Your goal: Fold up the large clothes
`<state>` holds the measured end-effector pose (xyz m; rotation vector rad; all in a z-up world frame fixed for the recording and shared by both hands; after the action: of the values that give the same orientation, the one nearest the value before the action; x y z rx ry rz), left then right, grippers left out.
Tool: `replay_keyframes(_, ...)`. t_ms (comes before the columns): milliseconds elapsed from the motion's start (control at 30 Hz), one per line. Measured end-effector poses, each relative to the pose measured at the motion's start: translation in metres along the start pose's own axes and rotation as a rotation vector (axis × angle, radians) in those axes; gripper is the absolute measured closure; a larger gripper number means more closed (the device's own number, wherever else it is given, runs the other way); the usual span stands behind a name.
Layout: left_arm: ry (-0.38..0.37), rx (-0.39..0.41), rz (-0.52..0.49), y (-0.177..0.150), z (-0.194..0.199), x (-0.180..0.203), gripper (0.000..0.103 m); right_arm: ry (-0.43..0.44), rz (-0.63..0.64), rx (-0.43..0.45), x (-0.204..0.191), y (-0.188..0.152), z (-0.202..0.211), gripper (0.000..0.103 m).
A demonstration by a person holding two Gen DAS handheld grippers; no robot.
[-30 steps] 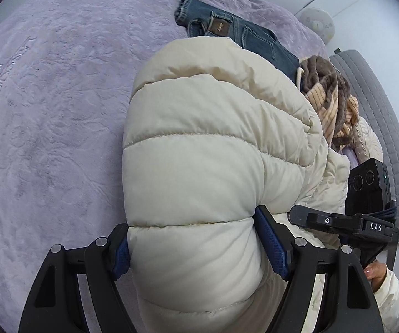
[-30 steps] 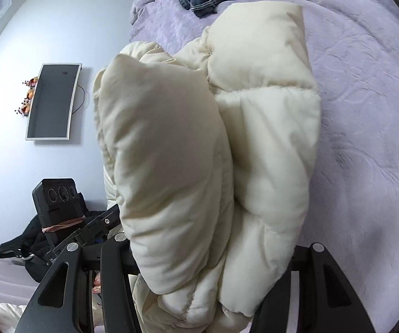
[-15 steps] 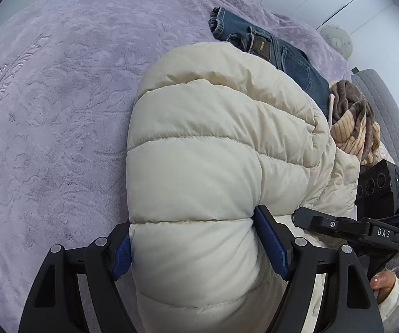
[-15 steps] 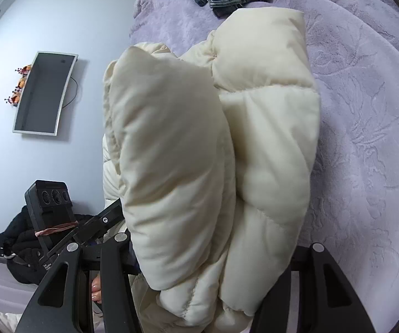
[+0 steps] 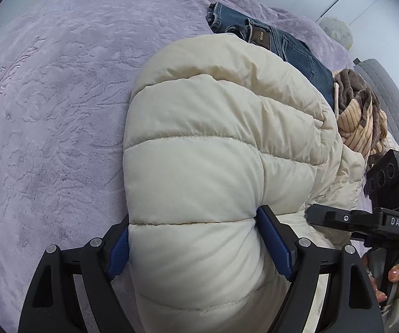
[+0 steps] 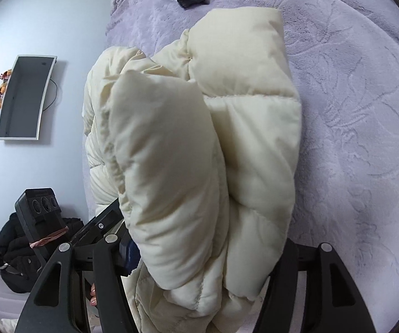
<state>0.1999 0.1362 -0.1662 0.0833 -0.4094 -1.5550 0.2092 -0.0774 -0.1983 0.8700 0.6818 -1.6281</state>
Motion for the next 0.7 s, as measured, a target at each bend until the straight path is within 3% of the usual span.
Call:
replay_keyframes(233, 0.011, -0.003, 0.0, 0.001, -0.001, 0.002, 0.019, -0.098, 0.011, 0.077, -0.013, -0.008, 0.049, 0.037)
replay_keyframes(300, 0.011, -0.005, 0.0, 0.001, -0.002, 0.002, 0.019, -0.113, 0.02, 0.11, -0.021, -0.008, 0.064, 0.046)
replay_keyframes(367, 0.012, -0.006, 0.0, 0.002, -0.002, 0.002, 0.019, -0.112, 0.038, 0.135, -0.018, -0.014, 0.077, 0.068)
replay_keyframes(433, 0.013, -0.007, 0.0, 0.002, -0.002, 0.002, 0.019, -0.132, 0.07, 0.162, -0.022, -0.017, 0.087, 0.075)
replay_keyframes(567, 0.017, -0.013, -0.002, 0.003, -0.003, 0.003, 0.019, -0.179, 0.172, 0.193, -0.05, -0.021, 0.087, 0.077)
replay_keyframes(700, 0.026, -0.027, 0.001, 0.007, -0.002, 0.004, 0.019, -0.251, 0.293, 0.167, -0.072, -0.024, 0.074, 0.077)
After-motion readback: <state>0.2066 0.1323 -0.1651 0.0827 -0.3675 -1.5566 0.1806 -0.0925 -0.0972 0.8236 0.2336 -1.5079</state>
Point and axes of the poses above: each gripper's, at about its wrist camera, not at the fingertips, and z roughly against the way its jaws point, x to its right, y to its top, the point moved 3 cm from there along -z, roughly the way its jaws point, and after that the axes turned 13 degrees about y, right-handed, at the moved point
